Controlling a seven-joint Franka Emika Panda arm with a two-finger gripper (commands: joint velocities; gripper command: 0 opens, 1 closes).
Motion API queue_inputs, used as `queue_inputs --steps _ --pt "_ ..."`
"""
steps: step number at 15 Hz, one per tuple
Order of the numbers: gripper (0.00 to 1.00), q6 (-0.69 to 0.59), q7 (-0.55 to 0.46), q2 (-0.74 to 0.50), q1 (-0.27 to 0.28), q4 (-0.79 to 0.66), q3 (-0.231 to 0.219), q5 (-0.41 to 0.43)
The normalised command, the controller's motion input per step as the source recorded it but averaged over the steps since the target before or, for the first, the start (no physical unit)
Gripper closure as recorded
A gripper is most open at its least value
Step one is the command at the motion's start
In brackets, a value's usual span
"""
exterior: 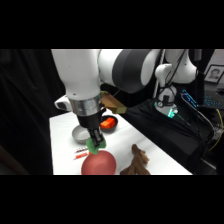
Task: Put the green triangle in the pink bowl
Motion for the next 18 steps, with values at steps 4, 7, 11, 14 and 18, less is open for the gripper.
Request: queue_inputs --steps 4,7,11,14,18 --pt "0.93 0.16 -0.10 0.22 0.068 0.20 -0.066 0.072" --pt "0.94 0.14 -0.10 0.23 0.072 0.19 -0.082 0.071" --pt "0.94 0.13 -0.10 0.27 0.100 0.21 -0.083 0.068" --pt "0.94 0.10 -0.08 0.25 0.110 0.23 -0.094 0.062" --pt "0.95 0.10 -0.07 0.20 0.090 0.23 -0.107 0.071"
